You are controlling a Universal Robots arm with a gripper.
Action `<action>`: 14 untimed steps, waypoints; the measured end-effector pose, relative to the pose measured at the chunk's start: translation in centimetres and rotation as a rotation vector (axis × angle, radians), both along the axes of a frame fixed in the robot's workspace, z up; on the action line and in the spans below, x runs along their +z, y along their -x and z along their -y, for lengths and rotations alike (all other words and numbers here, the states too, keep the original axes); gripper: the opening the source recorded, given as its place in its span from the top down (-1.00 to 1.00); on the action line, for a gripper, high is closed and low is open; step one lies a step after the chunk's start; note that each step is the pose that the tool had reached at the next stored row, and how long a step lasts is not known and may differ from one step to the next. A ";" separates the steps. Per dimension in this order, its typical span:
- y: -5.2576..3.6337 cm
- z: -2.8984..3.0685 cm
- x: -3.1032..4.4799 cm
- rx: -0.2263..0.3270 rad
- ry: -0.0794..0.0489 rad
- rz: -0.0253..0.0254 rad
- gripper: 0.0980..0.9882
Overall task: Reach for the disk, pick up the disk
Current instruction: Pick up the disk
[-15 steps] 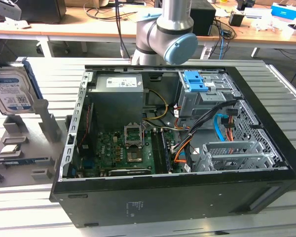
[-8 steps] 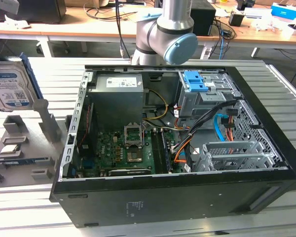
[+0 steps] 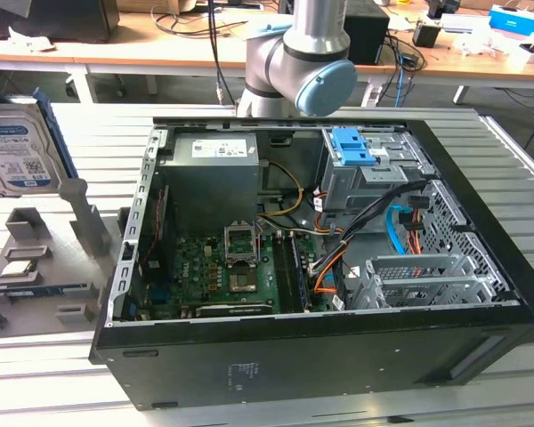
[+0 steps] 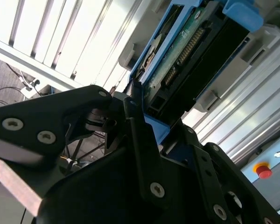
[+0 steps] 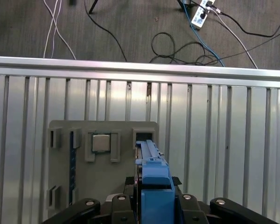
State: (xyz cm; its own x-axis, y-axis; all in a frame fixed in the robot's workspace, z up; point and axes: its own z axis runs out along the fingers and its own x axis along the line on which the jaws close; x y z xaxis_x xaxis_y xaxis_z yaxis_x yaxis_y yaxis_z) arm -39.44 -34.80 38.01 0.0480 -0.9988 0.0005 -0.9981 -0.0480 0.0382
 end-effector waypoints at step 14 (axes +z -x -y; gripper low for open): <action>-0.11 0.00 1.75 0.000 0.000 0.0001 0.39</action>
State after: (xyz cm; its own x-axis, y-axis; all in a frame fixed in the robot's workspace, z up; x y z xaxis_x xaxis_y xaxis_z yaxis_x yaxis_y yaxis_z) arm -39.33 -34.80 39.77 0.0481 -0.9988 0.0004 -0.9981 -0.0480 0.0381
